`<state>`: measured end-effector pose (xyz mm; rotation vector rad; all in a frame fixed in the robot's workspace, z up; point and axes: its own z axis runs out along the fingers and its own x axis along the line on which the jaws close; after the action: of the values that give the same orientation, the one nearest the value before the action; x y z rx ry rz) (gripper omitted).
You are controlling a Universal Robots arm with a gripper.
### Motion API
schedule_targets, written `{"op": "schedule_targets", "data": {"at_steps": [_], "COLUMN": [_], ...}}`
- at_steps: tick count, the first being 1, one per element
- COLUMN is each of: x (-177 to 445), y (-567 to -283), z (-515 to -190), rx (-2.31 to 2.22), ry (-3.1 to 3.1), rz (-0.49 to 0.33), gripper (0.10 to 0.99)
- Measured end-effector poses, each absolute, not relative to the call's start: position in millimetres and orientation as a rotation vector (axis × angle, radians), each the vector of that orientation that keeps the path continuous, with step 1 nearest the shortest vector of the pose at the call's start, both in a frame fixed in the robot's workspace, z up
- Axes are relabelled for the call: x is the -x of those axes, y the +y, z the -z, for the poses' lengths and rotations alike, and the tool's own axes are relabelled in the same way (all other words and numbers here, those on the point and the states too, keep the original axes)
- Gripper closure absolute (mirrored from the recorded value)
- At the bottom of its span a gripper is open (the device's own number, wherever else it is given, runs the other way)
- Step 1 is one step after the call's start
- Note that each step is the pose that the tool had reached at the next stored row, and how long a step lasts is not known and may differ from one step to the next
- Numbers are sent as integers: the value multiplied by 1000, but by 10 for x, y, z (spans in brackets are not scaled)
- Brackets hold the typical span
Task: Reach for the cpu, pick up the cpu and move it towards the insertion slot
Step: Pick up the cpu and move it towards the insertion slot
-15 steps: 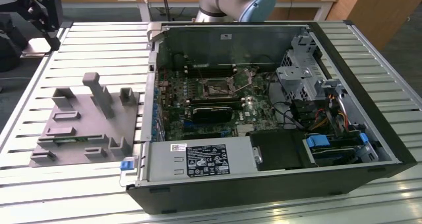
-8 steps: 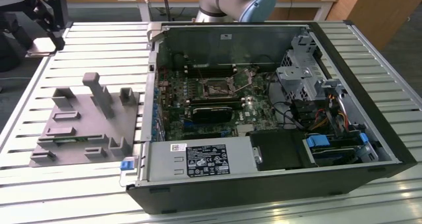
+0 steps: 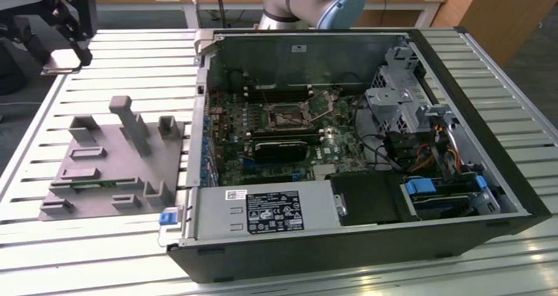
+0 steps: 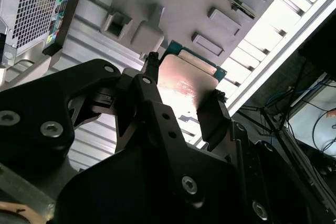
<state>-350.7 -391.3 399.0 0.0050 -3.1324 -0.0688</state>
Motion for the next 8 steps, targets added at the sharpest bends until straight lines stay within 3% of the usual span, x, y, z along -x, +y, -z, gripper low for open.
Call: {"op": "schedule_targets", "data": {"at_steps": [8], "x": [3403], "y": [-3909], "z": [-3991], "rx": [-5], "ry": [-3132], "rz": [69], "gripper": [545]}}
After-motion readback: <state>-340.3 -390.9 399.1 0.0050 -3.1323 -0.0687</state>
